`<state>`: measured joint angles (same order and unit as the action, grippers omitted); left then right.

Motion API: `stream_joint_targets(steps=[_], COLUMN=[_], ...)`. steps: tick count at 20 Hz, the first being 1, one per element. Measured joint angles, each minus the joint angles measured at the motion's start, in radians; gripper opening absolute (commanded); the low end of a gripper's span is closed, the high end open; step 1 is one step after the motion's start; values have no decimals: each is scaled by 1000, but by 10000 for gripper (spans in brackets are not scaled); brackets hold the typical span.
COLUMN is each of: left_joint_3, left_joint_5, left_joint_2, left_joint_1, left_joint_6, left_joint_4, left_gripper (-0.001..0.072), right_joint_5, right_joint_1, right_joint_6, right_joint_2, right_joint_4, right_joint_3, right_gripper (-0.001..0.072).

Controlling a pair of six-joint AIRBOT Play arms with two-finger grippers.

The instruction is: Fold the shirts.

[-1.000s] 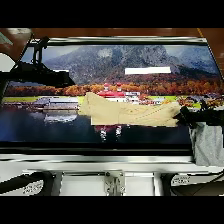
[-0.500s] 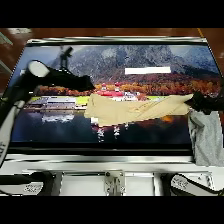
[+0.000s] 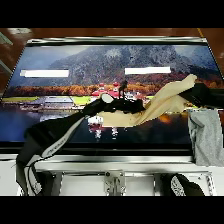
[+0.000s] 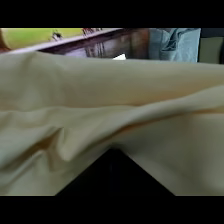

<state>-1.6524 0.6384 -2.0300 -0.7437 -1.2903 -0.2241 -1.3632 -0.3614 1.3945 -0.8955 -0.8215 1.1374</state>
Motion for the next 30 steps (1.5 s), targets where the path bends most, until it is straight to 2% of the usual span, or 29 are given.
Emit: stream_joint_targets(steps=[3,6,9,14,15,16,17,20,22,24,26,28,30], left_joint_3=[-71,-98,-109,-114,-114,-115,-115,-115,-115,-115,-114,-114,-114], left_joint_5=[34,57,69,159,204,248,296,432,504,554,585,601,614], left_joint_2=[-92,-96,-11,257,314,363,411,521,569,601,617,626,630], left_joint_1=[-44,10,149,481,547,603,658,763,795,801,797,783,767], left_joint_6=[0,8,-9,-132,-150,-162,-170,-180,-180,-172,-166,-155,-147], left_joint_4=[140,141,-8,-434,-494,-539,-581,-665,-714,-739,-757,-766,-770], left_gripper=[35,34,34,35,36,36,36,36,36,36,36,36,37], right_joint_5=[16,61,137,424,492,565,623,686,630,528,394,294,236], right_joint_1=[79,171,298,599,659,719,768,844,834,778,693,591,492], right_joint_6=[59,98,113,113,111,107,101,52,28,27,51,102,140], right_joint_2=[21,1,-79,-345,-410,-485,-554,-715,-753,-747,-713,-676,-652], right_joint_4=[-18,-45,-63,-14,18,68,117,252,258,181,40,-119,-197], right_joint_3=[1,1,1,2,3,12,26,82,103,115,121,95,30], right_gripper=[59,59,59,60,133,476,695,695,695,695,696,697,697])
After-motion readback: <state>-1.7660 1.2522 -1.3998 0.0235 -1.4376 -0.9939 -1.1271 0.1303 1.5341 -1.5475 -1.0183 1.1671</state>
